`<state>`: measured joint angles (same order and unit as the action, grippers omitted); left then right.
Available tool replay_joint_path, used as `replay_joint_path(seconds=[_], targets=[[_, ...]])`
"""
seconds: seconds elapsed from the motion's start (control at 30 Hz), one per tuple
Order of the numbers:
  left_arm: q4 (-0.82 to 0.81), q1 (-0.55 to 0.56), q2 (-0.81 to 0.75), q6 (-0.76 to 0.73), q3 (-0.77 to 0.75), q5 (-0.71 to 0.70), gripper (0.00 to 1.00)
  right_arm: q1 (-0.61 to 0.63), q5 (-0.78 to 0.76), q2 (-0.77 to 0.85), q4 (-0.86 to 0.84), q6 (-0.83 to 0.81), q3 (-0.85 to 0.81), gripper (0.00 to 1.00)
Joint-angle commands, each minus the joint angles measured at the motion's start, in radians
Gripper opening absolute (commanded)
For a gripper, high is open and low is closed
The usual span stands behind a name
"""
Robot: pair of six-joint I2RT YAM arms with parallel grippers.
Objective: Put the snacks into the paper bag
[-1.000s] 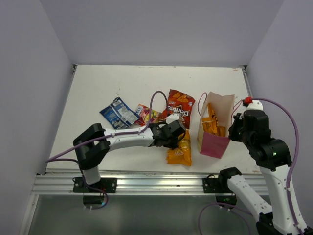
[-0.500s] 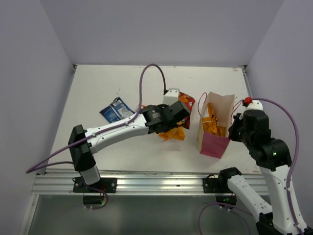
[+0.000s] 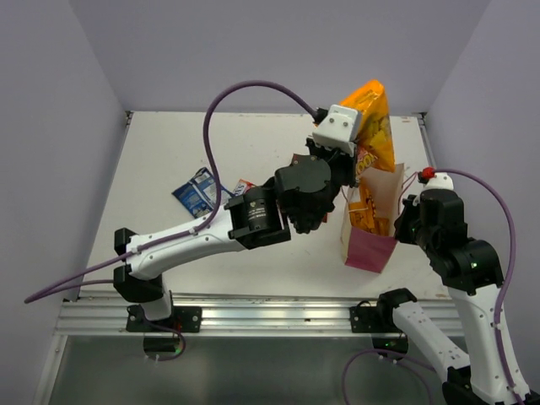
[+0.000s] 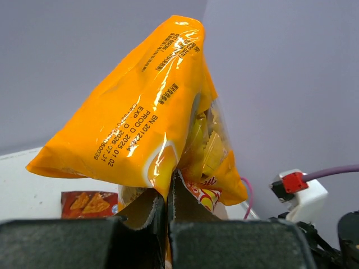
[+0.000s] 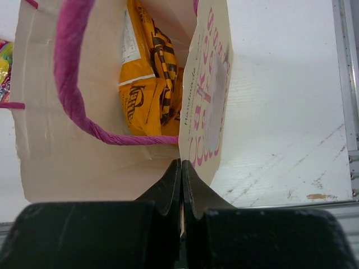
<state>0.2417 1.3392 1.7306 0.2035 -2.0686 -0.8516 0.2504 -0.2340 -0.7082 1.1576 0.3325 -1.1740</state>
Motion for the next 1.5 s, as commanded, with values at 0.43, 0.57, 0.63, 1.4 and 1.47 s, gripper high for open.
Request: replay_joint_path(seconds=[0.43, 0.57, 0.63, 1.4, 1.47], targets=[[-0.055, 0.012, 0.161, -0.01, -0.038, 0.141, 0.0, 0.006, 0.027, -0.011, 0.008, -0.021, -0.019, 0.0], [0.049, 0.012, 0.158, 0.056, 0.007, 0.167, 0.0, 0.006, 0.027, -0.008, 0.007, -0.021, -0.018, 0.0], [0.076, 0.012, 0.158, 0.089, 0.039, 0.193, 0.0, 0.006, 0.028, -0.011, 0.008, -0.021, -0.016, 0.0], [-0.114, -0.267, -0.137, 0.066, 0.29, -0.075, 0.96, 0.004, 0.03, -0.02, 0.005, -0.02, -0.019, 0.0], [-0.061, -0.363, -0.123, 0.123, 0.364, -0.011, 0.96, 0.006, 0.028, -0.02, 0.005, -0.02, -0.019, 0.0]])
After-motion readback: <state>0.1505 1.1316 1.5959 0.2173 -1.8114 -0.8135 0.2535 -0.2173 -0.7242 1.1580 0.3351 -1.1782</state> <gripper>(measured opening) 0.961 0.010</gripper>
